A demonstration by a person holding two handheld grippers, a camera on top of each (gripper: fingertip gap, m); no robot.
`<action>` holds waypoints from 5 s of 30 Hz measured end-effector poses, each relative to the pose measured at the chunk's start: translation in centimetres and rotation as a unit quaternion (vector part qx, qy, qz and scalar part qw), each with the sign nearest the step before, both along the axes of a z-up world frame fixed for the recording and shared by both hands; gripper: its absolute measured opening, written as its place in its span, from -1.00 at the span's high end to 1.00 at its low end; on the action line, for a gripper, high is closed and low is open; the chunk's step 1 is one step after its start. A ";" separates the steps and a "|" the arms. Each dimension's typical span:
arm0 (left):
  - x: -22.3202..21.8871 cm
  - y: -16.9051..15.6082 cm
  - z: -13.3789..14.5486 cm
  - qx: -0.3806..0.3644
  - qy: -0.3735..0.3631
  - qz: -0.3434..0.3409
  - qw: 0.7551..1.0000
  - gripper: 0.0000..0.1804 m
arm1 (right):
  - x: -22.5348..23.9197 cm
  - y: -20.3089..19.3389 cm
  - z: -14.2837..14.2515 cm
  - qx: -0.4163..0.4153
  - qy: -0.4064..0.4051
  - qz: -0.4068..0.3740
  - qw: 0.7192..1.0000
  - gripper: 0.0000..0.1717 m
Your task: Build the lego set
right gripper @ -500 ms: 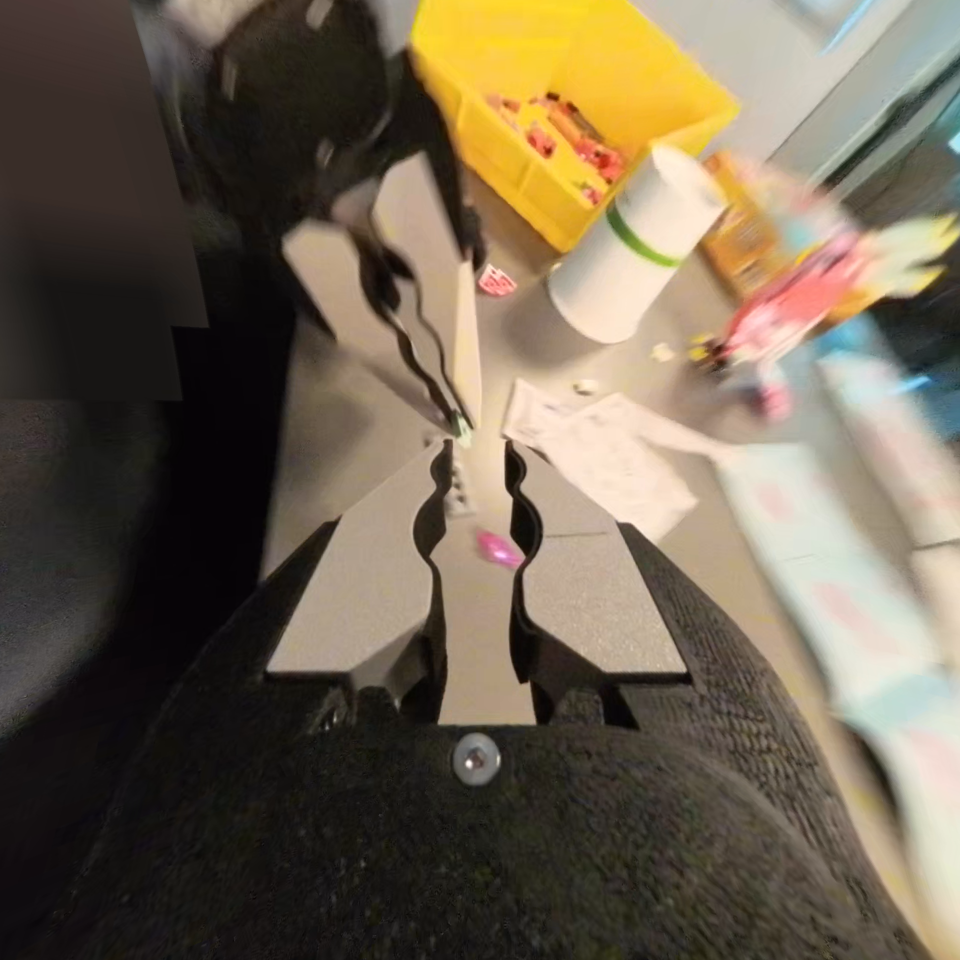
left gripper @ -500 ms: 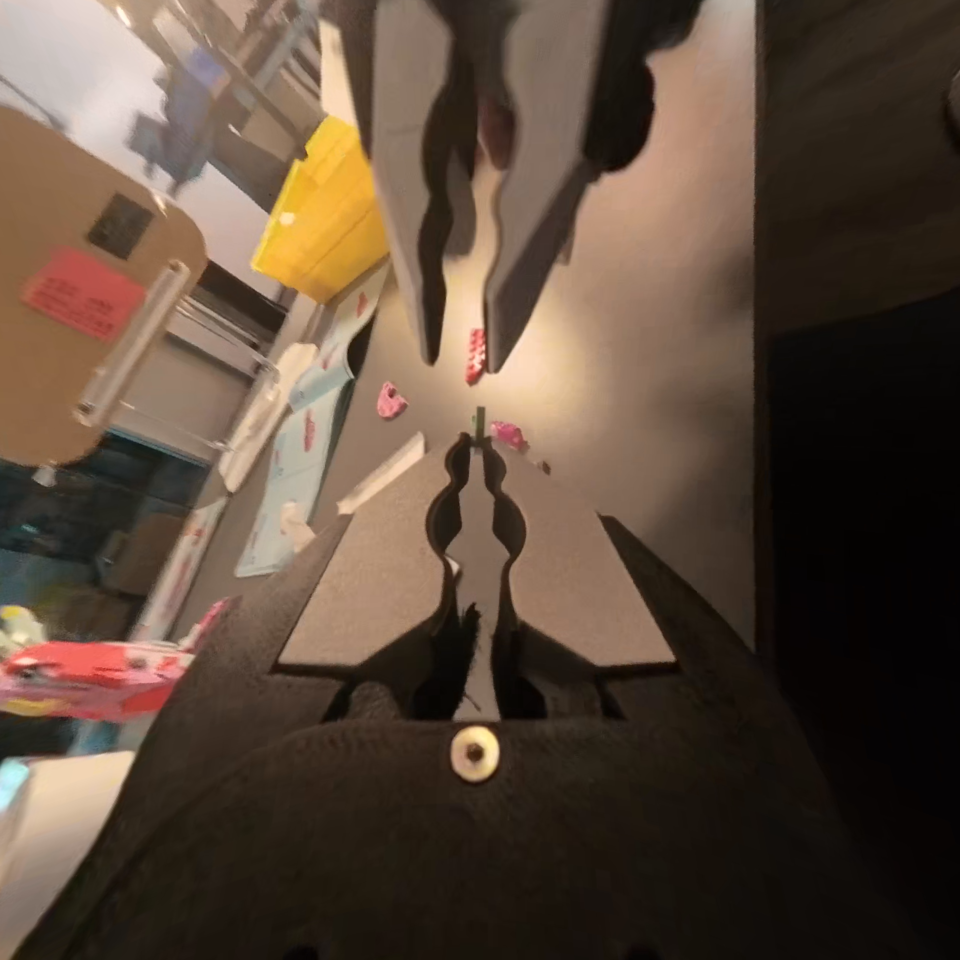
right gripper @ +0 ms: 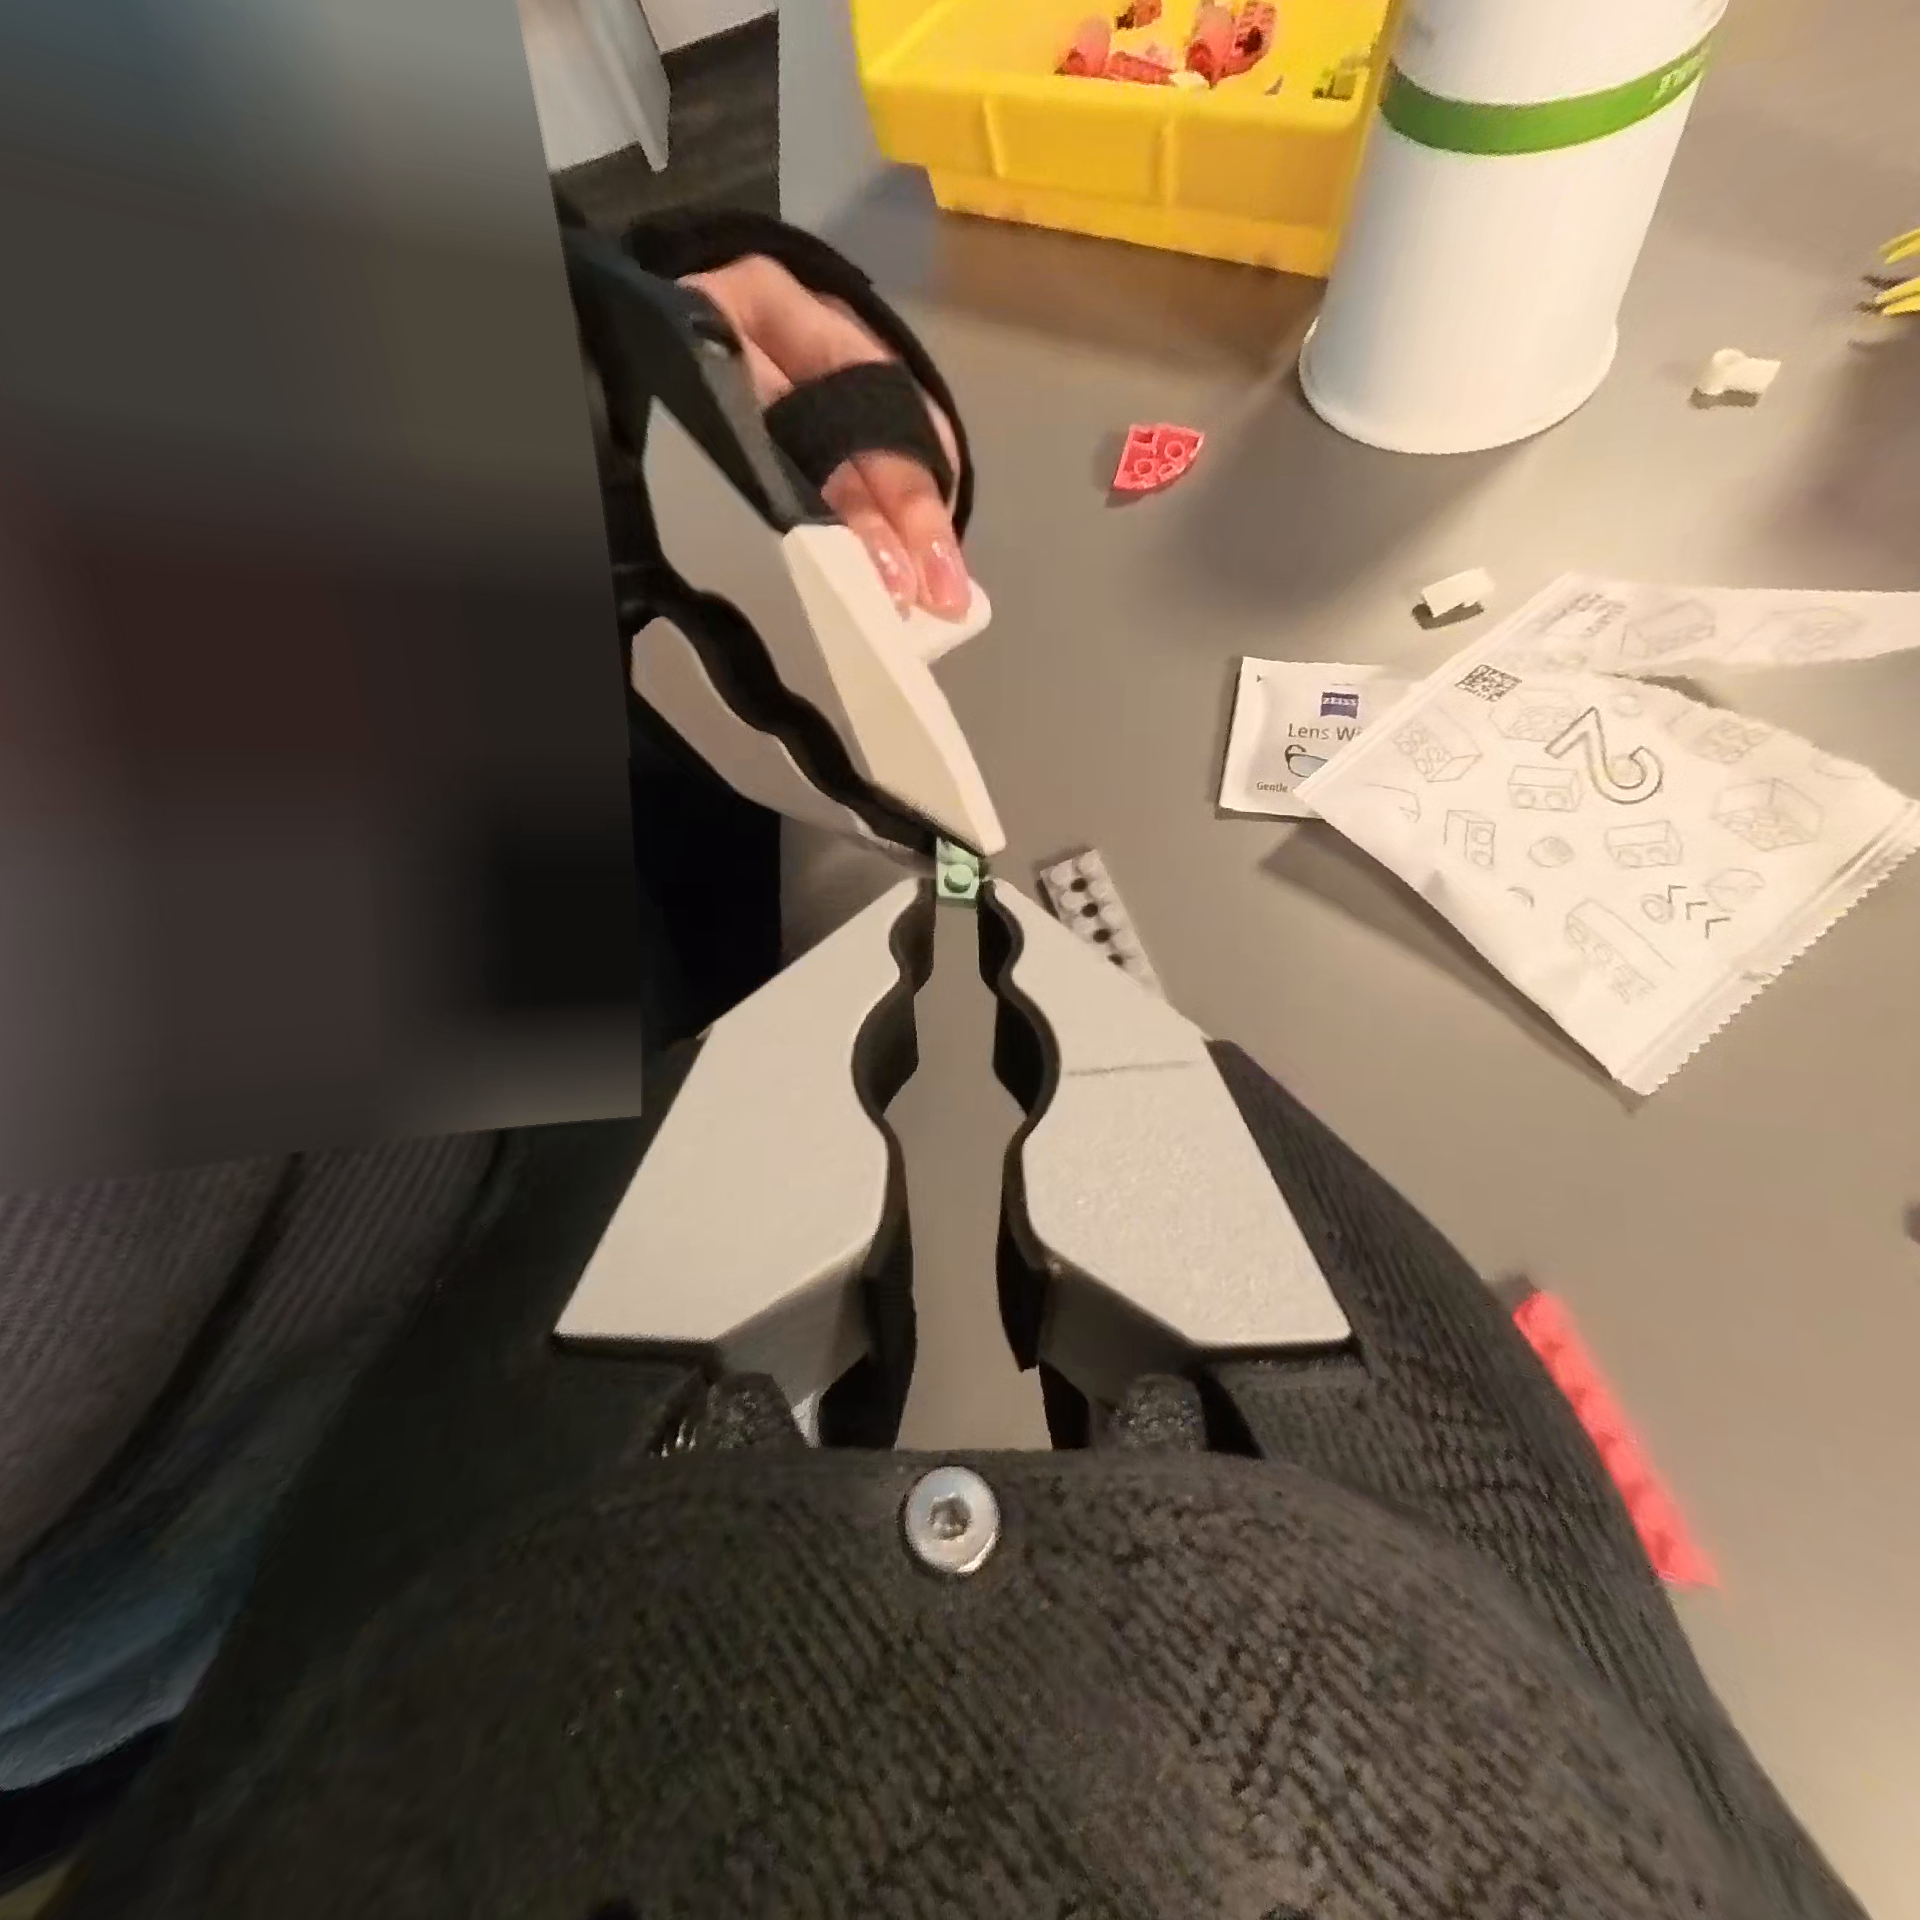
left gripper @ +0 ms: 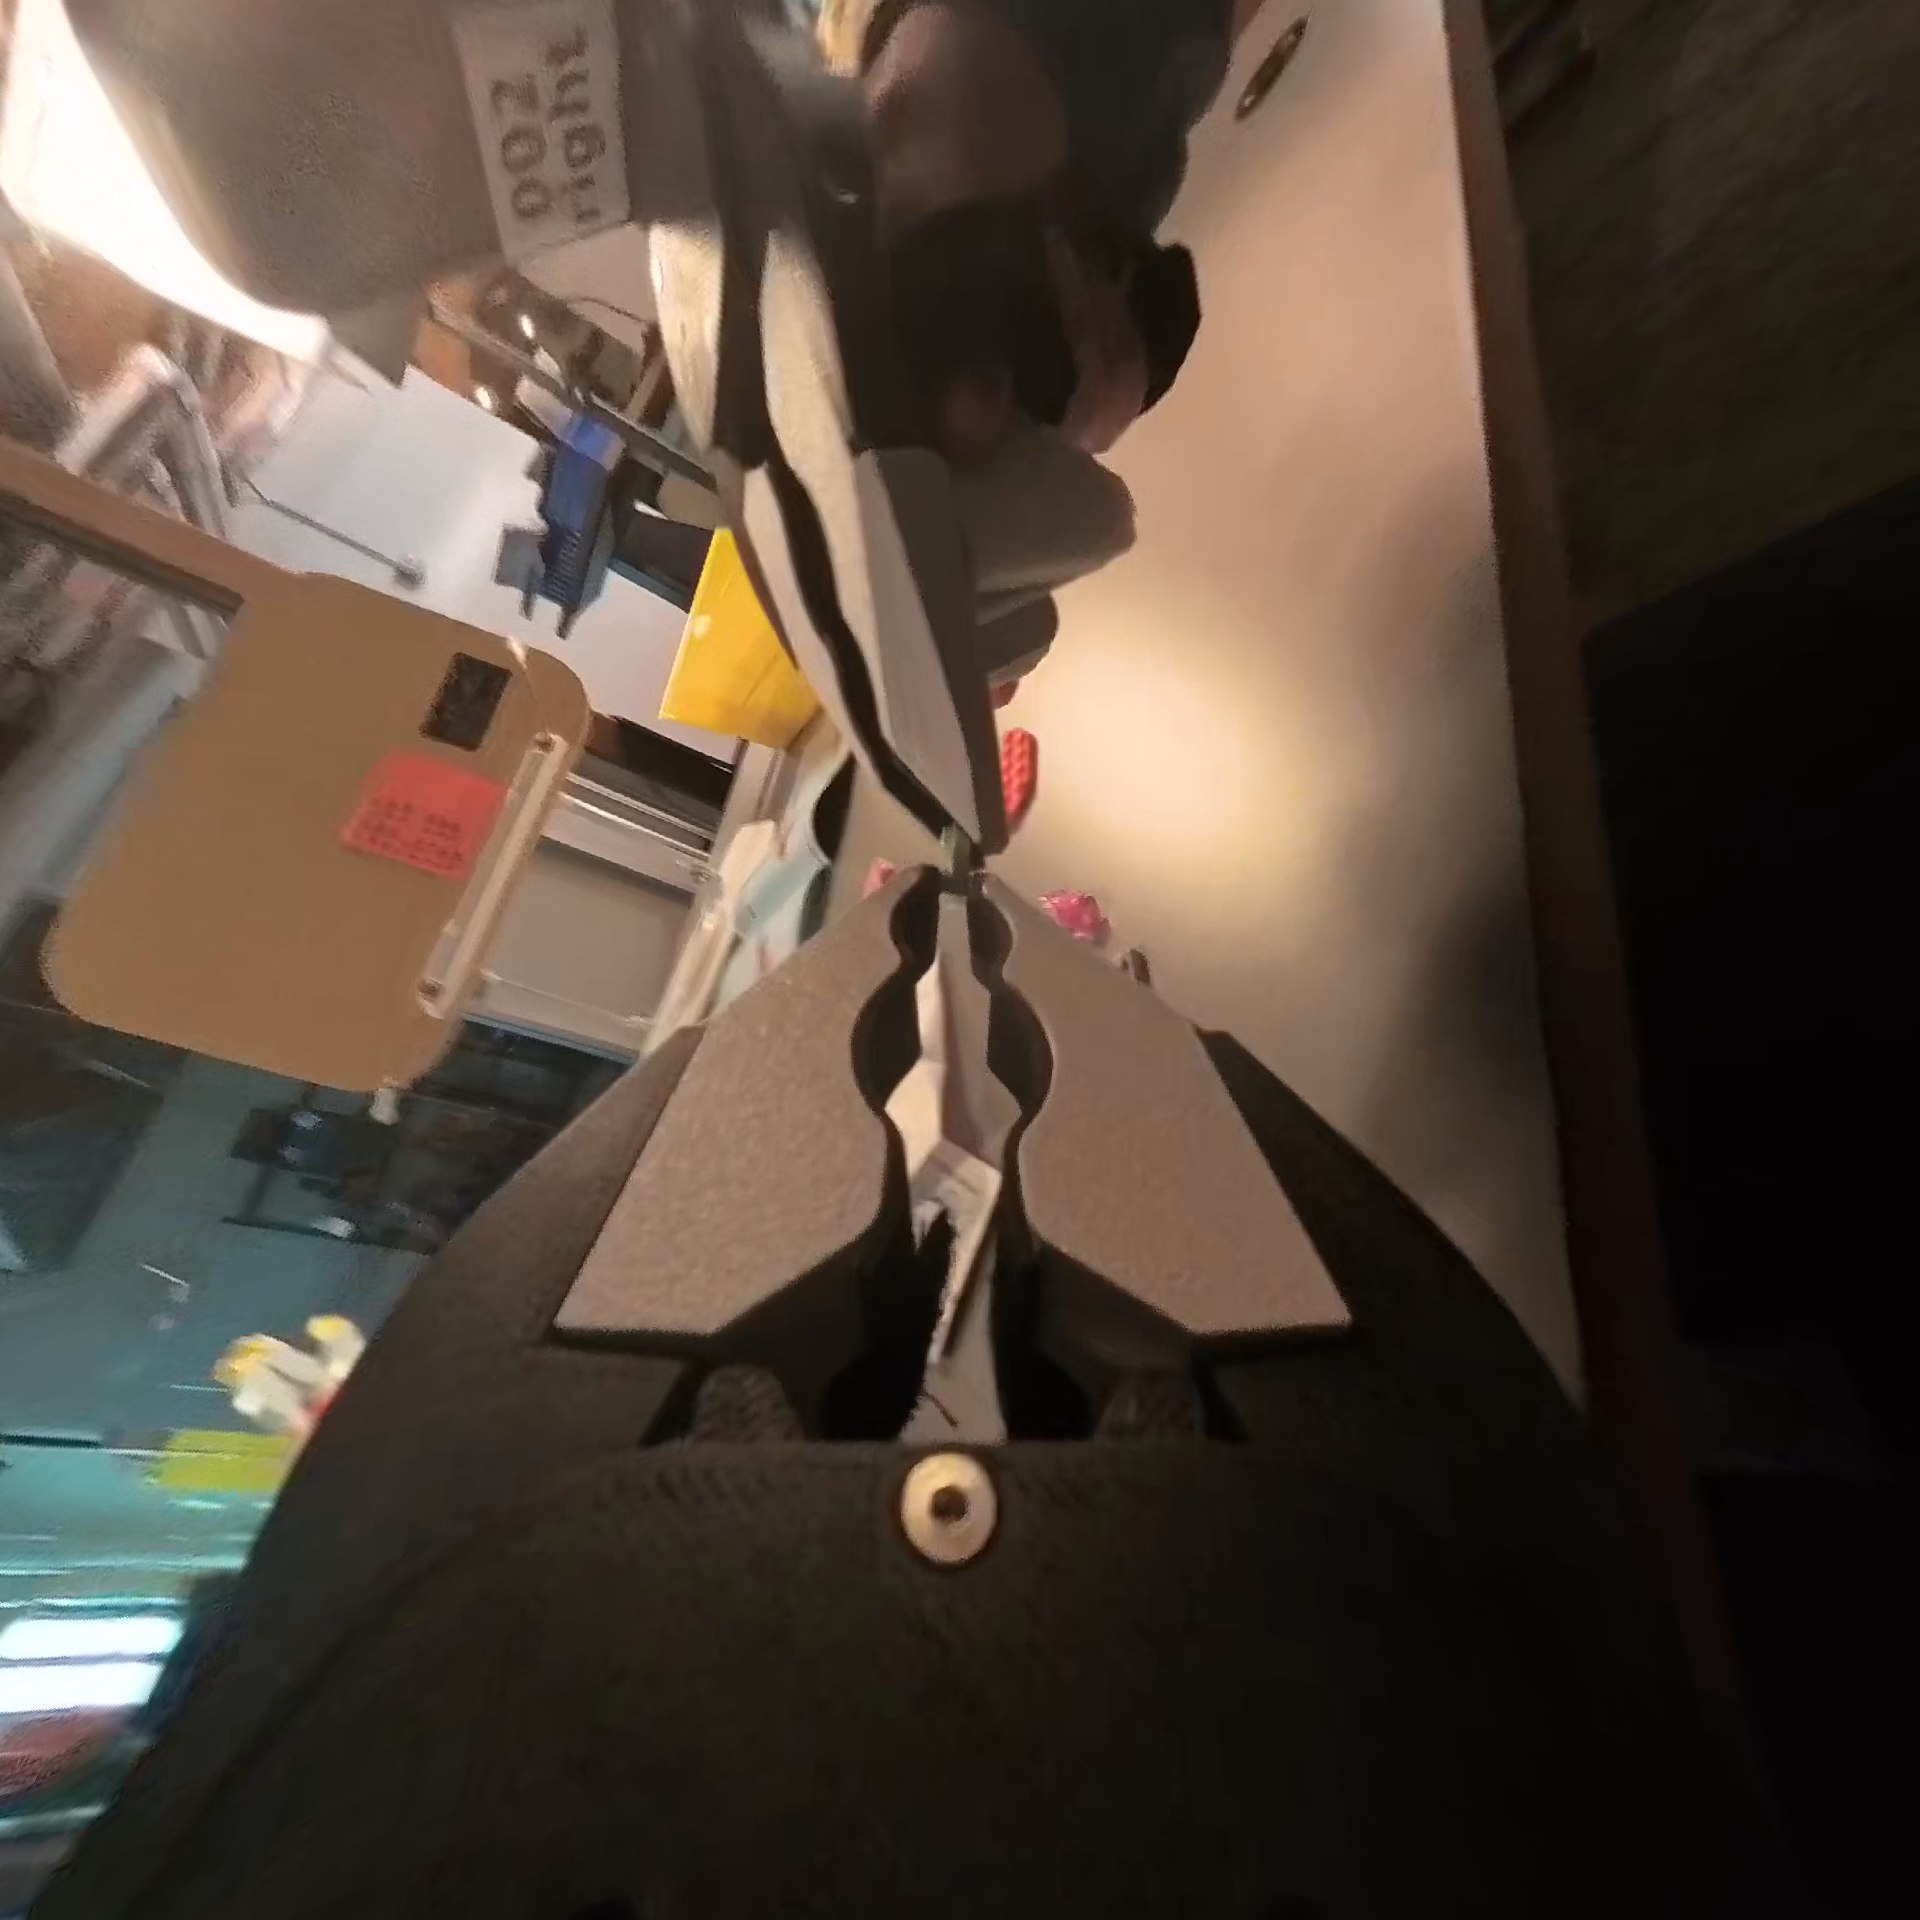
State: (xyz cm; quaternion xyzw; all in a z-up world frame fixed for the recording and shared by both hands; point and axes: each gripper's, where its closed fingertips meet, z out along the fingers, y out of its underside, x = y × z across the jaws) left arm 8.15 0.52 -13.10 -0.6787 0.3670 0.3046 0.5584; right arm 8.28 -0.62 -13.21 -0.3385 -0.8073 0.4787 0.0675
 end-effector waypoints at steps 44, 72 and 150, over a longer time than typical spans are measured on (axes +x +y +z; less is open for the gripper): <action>-3.3 -1.0 -6.4 -0.297 -0.319 0.029 0.899 0.84 | -3.2 0.4 -5.8 0.162 0.068 0.054 0.983 0.93; -5.8 -0.8 -4.2 -0.234 -0.420 0.114 0.870 0.98 | -4.7 2.6 -3.6 0.330 0.262 -0.044 0.906 0.57; -4.1 -3.3 -3.5 -0.183 -0.380 0.117 0.899 0.58 | -7.1 4.3 -5.5 0.170 0.038 -0.012 0.985 0.94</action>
